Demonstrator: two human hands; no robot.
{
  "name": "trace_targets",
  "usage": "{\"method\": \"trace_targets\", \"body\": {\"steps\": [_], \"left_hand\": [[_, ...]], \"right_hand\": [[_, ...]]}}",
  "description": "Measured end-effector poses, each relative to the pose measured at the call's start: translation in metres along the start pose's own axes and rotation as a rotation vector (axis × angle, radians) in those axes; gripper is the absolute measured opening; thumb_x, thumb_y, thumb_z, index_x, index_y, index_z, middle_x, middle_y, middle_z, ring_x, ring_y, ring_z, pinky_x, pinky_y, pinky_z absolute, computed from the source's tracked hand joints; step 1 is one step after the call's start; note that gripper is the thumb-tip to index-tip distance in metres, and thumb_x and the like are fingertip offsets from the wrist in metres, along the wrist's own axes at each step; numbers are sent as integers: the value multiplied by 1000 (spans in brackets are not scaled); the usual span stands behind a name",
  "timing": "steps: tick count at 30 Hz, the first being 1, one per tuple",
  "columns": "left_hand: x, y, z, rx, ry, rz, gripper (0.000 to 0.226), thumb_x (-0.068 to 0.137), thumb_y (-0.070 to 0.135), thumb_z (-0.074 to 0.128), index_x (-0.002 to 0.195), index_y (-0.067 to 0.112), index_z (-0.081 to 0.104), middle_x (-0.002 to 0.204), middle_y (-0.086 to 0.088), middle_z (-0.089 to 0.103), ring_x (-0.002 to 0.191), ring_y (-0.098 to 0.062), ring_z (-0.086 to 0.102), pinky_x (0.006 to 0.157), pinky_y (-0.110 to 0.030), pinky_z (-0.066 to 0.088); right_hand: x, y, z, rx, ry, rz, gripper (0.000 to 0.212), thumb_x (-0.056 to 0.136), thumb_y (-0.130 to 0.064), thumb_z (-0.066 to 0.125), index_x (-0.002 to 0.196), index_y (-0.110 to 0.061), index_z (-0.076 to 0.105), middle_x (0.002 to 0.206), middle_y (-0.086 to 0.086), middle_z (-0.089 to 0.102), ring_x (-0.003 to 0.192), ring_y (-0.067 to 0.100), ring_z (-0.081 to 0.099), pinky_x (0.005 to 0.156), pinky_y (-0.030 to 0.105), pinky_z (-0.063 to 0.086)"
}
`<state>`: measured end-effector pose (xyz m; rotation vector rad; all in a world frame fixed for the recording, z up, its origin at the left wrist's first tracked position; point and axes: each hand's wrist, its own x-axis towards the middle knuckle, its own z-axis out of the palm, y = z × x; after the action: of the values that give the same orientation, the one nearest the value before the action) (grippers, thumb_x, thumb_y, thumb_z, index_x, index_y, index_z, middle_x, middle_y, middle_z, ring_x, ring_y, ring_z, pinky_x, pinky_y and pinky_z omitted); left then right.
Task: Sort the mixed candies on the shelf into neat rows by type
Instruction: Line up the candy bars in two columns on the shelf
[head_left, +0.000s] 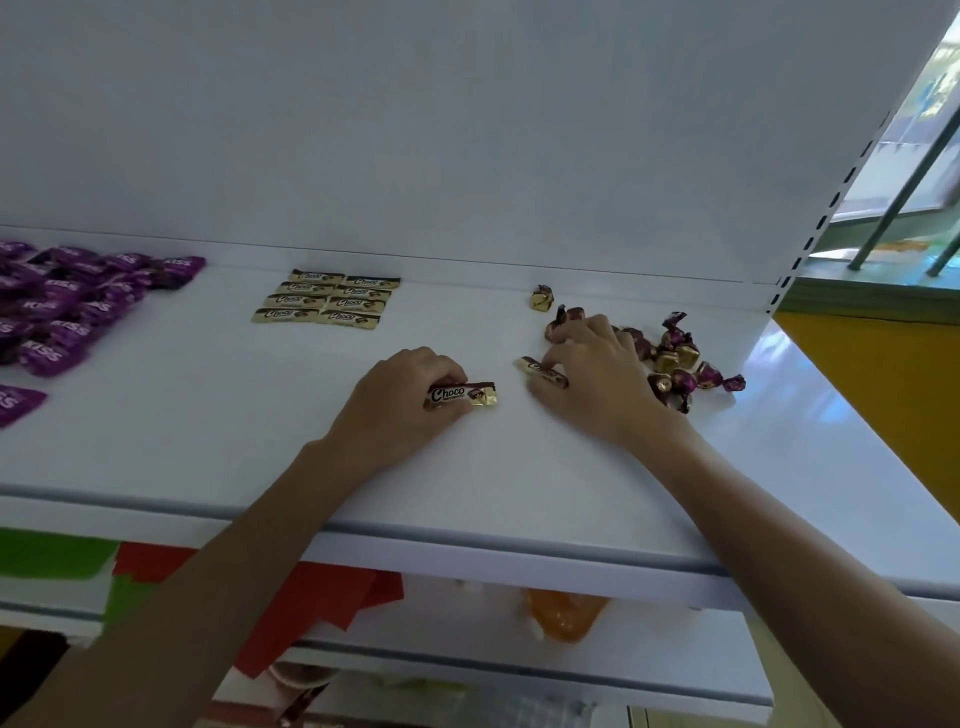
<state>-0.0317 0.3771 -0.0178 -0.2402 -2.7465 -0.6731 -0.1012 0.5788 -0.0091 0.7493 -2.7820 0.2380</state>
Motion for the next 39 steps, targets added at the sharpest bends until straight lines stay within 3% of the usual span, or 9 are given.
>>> {"method": "trace_targets", "body": {"steps": [4,7,9,14,24,29,32,35,39], "left_hand": [[0,-7,-7,1,-1,-2,27,85,33,62,108,19,63,101,2,62,95,-15,54,83,-29,42],[0,-19,-16,5,-5,-11,26,85,34,61,108,21,62,100,3,61,94,-15,53,81,-29,40],[-1,-30,-25,7,-8,-28,25,85,35,60,107,22,62,101,3,62,94,-14,53,82,-30,41],[-4,-73,-59,42,16,-65,22,85,32,60,104,22,64,103,6,62,97,-14,53,82,-27,38],[0,-170,-102,174,33,-118,25,88,34,52,105,19,63,103,-1,62,96,-21,52,76,-26,32],[-2,-186,-101,204,-12,-54,26,88,31,51,103,16,66,109,-6,60,102,-25,53,87,-33,40],[-8,-189,-102,215,14,29,42,80,41,40,94,13,68,96,-8,63,85,-28,59,72,-37,50],[-15,-183,-102,298,-30,122,42,81,40,36,91,14,68,86,-7,64,74,-28,62,61,-36,50],[-16,-182,-100,285,-117,131,60,82,50,25,111,11,60,110,-8,59,100,-29,54,78,-37,46]], "right_hand": [[9,-13,4,23,6,-63,34,90,-40,48,99,-15,69,117,-1,60,118,20,41,94,39,31],[14,-32,11,91,88,-131,50,88,-43,34,79,-10,71,90,4,68,91,27,56,78,38,42],[21,-46,14,95,112,-168,45,89,-35,35,77,-8,69,83,7,68,82,30,59,66,33,42],[45,-88,15,150,11,-163,23,94,-24,43,106,-17,61,102,2,63,96,23,57,71,31,41],[91,-161,41,184,-21,-223,21,91,-20,48,102,-22,65,105,-2,62,104,18,51,73,29,42],[101,-182,47,202,9,-180,20,88,-16,51,100,-19,66,105,-2,62,104,18,53,75,32,47],[102,-189,49,198,53,-153,16,88,-17,52,96,-15,66,105,-1,61,104,18,52,72,29,43],[99,-190,50,156,63,-132,18,90,-18,49,95,-14,66,103,1,61,103,18,51,68,26,38],[99,-189,50,141,20,-68,21,90,-17,48,103,-18,64,109,-1,59,109,17,49,73,28,41]]}}
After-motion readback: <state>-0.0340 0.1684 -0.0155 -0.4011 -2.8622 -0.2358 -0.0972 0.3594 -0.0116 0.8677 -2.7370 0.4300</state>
